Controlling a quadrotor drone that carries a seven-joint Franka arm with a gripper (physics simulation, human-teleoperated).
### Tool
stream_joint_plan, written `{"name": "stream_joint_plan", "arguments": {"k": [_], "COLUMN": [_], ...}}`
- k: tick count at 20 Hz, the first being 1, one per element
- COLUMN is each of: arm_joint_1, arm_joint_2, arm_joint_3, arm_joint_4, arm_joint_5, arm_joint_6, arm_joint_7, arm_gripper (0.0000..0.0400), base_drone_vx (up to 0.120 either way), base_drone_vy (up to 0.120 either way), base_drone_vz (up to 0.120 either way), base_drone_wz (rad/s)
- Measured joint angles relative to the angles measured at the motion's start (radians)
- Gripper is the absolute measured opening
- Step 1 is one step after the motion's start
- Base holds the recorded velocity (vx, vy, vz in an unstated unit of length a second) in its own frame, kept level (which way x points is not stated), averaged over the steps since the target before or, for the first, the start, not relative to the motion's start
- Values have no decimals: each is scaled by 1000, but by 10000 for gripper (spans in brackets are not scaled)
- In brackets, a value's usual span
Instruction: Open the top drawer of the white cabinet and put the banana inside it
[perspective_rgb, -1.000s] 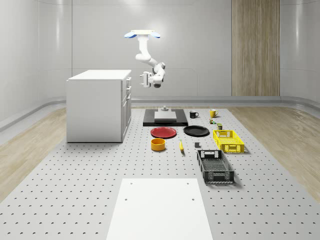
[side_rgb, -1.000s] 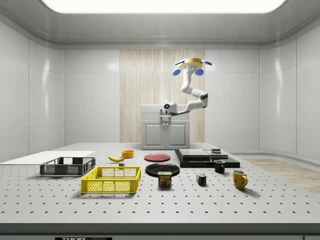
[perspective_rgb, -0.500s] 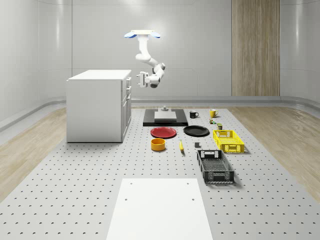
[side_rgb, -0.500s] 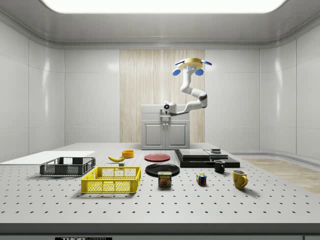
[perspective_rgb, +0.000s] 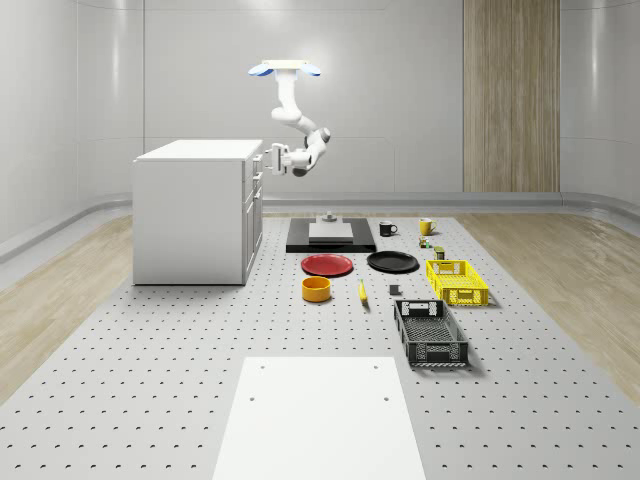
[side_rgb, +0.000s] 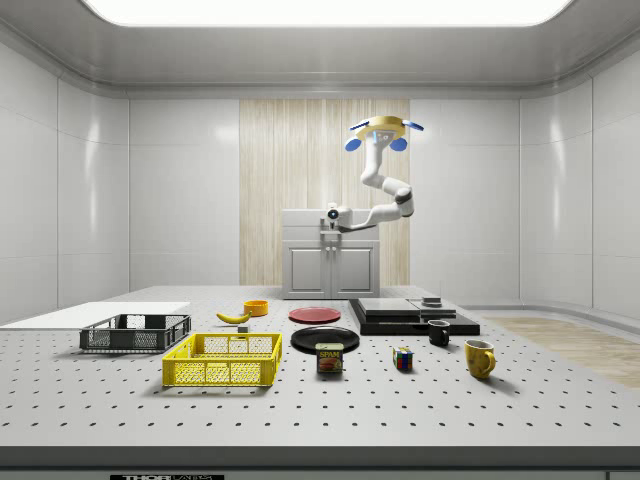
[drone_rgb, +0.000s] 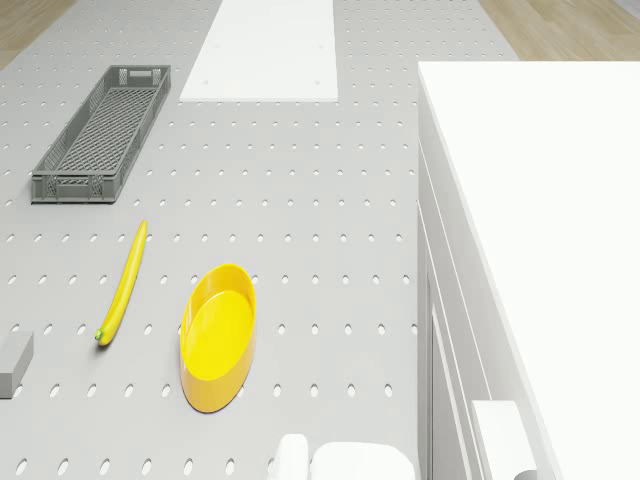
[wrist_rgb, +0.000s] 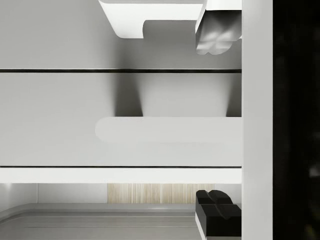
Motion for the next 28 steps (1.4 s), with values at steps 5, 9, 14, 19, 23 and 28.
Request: {"name": "stream_joint_plan", "arguments": {"k": [5,9,14,19,23,28], "arm_joint_1": [18,30,39,38,35,28], "arm_joint_2": [17,32,49,60,68,79], "arm_joint_3": [35,60,84,97,106,109], "arm_joint_4": [-11,-17,-20,-21,-21,-23], "arm_joint_5": [44,77,111,129,143,154], "arm_joint_6": [38,64,85,89,90,85], "arm_joint_7": [-18,-33,-48,-57,-64,-96], "arm_gripper": [400,400,400,400,257,159], "base_drone_vx": [0,0,0,0,0,0], "base_drone_vy": [0,0,0,0,0,0], "base_drone_vz": [0,0,0,0,0,0], "base_drone_wz": [0,0,0,0,0,0]}}
